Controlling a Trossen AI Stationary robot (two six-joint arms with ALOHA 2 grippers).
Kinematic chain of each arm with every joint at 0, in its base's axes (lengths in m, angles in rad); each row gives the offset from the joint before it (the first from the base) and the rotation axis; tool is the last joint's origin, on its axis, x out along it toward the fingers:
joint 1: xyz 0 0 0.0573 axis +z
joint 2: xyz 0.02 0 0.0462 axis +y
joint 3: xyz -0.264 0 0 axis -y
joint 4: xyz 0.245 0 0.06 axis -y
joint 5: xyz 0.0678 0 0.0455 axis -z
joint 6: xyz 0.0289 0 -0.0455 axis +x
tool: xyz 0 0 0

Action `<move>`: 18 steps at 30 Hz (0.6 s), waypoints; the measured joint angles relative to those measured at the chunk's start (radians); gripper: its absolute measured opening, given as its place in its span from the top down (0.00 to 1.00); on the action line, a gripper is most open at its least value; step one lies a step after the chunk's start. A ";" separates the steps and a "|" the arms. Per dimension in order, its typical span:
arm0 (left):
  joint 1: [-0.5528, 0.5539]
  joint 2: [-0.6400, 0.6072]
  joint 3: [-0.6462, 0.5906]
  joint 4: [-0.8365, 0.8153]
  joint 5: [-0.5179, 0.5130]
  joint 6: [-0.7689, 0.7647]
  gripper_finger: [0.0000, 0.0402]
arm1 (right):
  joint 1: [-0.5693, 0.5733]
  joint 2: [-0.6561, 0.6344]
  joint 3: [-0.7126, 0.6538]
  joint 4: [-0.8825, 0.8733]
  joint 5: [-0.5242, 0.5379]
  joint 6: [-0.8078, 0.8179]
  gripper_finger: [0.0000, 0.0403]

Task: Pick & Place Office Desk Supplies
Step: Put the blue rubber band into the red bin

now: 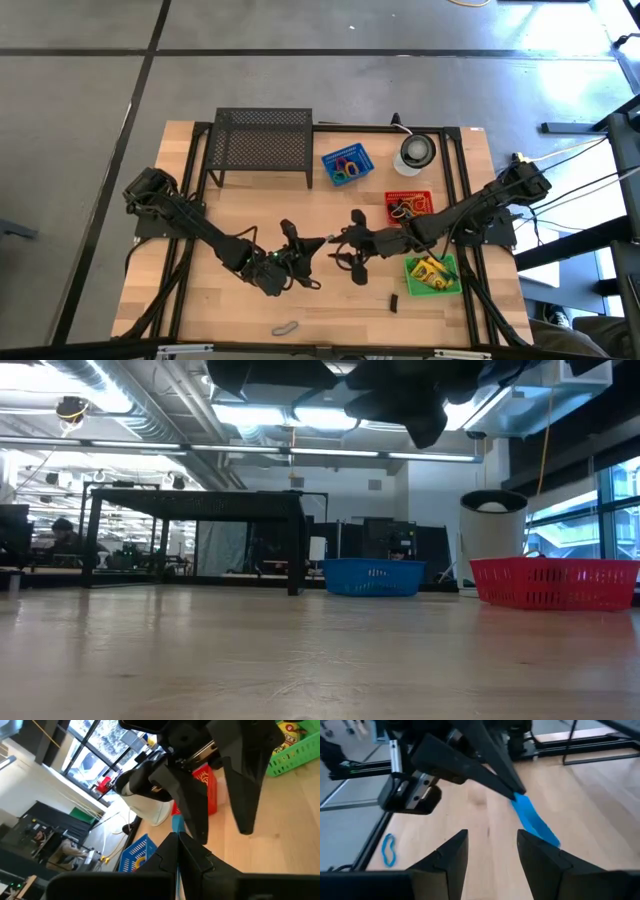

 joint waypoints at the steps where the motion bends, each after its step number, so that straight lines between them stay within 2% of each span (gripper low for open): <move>1: 0.000 0.000 0.000 0.000 0.000 0.000 0.99 | 0.000 0.000 0.000 0.000 0.016 0.000 0.57; 7: 0.000 0.000 0.000 0.000 -0.005 -0.001 0.99 | 0.000 0.000 0.000 0.000 0.085 0.000 0.57; 9: 0.000 0.000 0.000 0.000 -0.041 -0.001 0.99 | 0.000 0.000 0.000 -0.005 0.041 -0.005 0.57; 12: 0.000 0.000 0.000 0.000 -0.101 -0.009 0.99 | 0.000 0.000 0.000 -0.019 -0.094 -0.011 0.57; 14: 0.000 -0.001 0.000 -0.001 -0.106 -0.011 0.99 | 0.001 0.000 0.000 -0.027 -0.162 -0.011 0.57; 18: 0.000 -0.001 0.000 -0.003 -0.094 -0.011 0.99 | 0.006 -0.004 0.000 -0.042 -0.173 -0.011 0.57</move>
